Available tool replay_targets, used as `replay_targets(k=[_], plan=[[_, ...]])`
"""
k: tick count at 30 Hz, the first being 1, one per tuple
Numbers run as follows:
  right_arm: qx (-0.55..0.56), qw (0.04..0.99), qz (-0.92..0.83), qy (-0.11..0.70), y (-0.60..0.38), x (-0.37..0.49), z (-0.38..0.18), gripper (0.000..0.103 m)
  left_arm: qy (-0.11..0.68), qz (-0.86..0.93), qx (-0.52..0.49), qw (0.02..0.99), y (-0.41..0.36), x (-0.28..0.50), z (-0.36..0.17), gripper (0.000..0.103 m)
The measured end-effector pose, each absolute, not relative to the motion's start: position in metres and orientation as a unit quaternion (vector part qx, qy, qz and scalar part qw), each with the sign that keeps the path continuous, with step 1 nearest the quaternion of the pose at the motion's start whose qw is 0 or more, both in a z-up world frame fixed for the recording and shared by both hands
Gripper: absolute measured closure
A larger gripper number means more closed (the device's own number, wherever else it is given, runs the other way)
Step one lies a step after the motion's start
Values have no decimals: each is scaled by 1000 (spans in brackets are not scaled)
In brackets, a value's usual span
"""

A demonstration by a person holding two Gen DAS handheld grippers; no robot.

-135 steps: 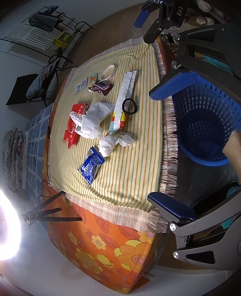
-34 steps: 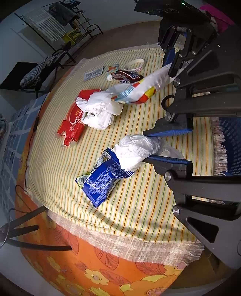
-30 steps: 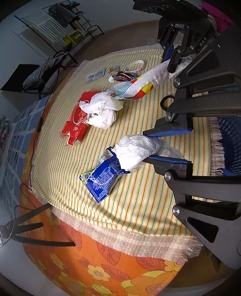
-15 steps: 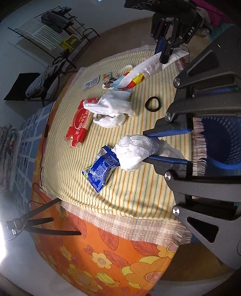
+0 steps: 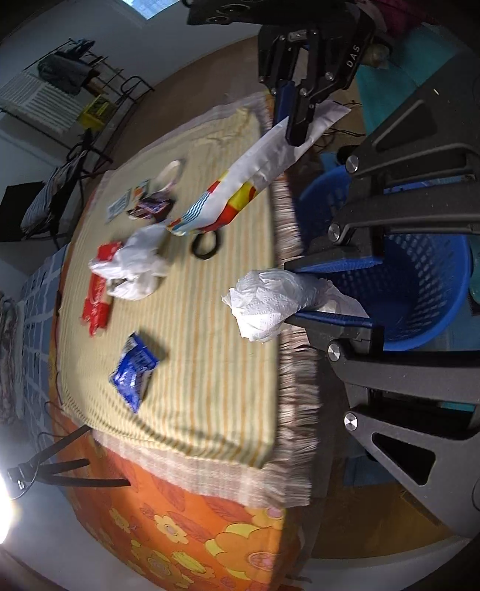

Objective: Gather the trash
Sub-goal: 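Carry tissue and paper strip to the blue basket and open both tools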

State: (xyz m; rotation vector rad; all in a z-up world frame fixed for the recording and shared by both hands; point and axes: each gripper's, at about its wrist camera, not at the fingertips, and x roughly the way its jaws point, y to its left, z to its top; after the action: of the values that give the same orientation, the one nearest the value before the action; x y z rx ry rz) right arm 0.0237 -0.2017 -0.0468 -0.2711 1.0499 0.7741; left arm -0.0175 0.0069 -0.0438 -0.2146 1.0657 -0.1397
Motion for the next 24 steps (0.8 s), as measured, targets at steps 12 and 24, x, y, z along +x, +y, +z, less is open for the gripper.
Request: replay_targets(k=[12,24], plan=[[-135,761,363,521,-209,-22,-83,93,545,-95,-84,829,-26,-65,-83,85],[-139,733,356,563,-208,-34,-120,92,588,-107,-70,799,-42,-84,-119,85]])
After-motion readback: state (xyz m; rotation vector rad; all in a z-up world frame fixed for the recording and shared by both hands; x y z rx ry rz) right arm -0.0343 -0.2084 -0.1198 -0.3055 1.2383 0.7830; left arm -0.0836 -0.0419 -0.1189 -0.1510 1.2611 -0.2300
